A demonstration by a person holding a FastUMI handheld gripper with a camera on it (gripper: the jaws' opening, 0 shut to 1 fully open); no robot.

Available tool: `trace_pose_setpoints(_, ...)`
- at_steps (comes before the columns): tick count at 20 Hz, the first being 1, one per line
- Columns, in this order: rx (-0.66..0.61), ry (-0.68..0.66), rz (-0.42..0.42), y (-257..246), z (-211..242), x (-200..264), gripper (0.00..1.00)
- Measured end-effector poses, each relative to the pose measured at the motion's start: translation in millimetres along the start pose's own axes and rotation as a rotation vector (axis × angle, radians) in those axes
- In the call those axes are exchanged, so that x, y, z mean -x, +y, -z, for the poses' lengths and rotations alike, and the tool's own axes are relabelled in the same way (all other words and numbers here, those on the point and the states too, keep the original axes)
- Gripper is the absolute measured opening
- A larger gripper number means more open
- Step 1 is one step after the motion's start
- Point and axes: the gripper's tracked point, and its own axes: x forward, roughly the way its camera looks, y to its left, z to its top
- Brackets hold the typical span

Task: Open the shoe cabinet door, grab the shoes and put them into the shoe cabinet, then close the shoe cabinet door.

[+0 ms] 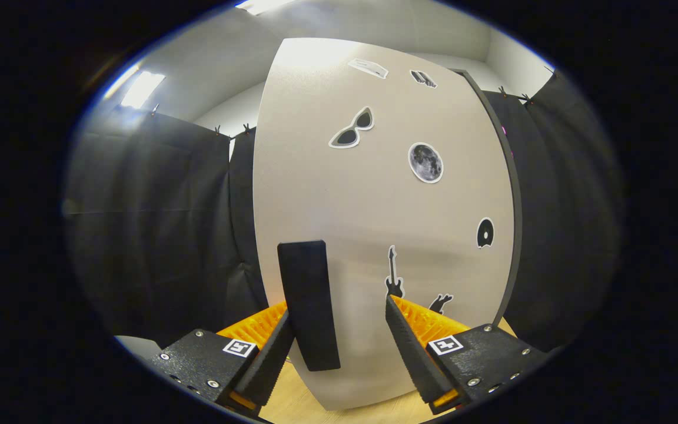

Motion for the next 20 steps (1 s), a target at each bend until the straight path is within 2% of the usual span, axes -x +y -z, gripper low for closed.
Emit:
trace_pose_setpoints(17,0.045,-0.021,0.073,31,-2,-91,0.89)
trace_pose_setpoints(20,0.093,-0.028,0.100,33,1,-98,0.89)
